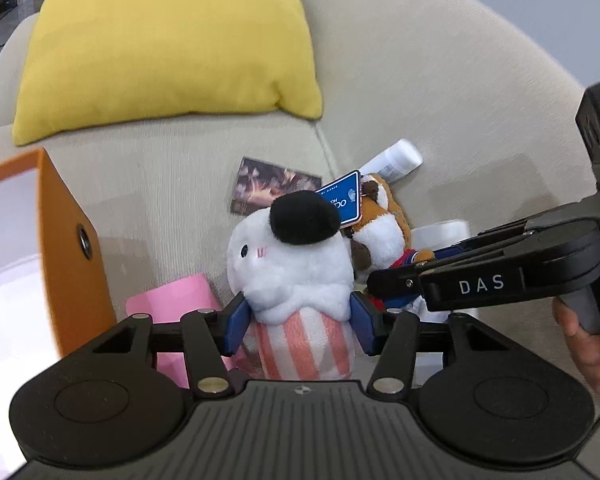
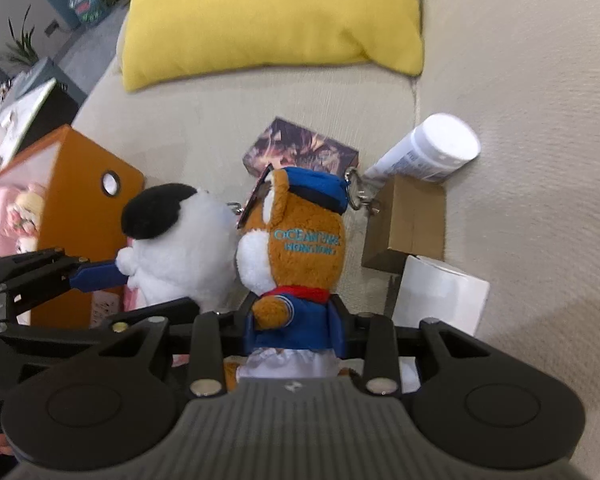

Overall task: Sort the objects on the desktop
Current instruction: 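Carry panda with left gripper while right gripper carries fox plush toward box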

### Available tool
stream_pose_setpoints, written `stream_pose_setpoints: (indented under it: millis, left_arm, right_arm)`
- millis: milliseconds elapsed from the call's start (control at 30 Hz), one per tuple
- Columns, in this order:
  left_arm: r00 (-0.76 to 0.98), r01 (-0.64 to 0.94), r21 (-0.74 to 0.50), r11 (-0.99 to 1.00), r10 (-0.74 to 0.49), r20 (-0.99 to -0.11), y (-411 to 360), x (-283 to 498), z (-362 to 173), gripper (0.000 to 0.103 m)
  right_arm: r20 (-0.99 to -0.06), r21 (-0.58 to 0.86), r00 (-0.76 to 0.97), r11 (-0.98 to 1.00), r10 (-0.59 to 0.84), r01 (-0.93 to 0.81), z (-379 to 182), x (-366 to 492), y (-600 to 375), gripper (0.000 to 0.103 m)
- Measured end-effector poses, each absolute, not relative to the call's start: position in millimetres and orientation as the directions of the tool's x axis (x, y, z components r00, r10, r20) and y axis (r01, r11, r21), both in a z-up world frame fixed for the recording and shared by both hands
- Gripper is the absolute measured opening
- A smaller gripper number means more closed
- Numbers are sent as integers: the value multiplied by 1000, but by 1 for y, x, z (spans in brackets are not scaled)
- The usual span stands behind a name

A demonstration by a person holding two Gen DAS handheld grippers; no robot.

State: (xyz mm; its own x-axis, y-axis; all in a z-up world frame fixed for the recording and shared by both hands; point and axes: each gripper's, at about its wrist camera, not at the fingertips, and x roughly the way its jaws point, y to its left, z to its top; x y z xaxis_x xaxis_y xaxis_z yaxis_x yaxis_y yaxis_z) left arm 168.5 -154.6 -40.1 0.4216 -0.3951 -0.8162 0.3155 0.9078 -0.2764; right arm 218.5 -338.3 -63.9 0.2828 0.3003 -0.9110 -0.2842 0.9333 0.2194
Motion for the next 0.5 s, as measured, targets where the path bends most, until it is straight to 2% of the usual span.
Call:
stream_pose_setpoints:
  millis: [333, 500]
  left_arm:
    - [481, 357, -332, 873, -477, -736, -116, 142, 18, 61]
    - [520, 353, -337, 873, -483, -704, -77, 128, 44, 61]
  right_arm:
    - [-845, 242, 416, 934, 337, -263, -4, 181, -332, 37]
    - [-799, 262, 459, 913, 387, -314, 27, 165, -305, 37]
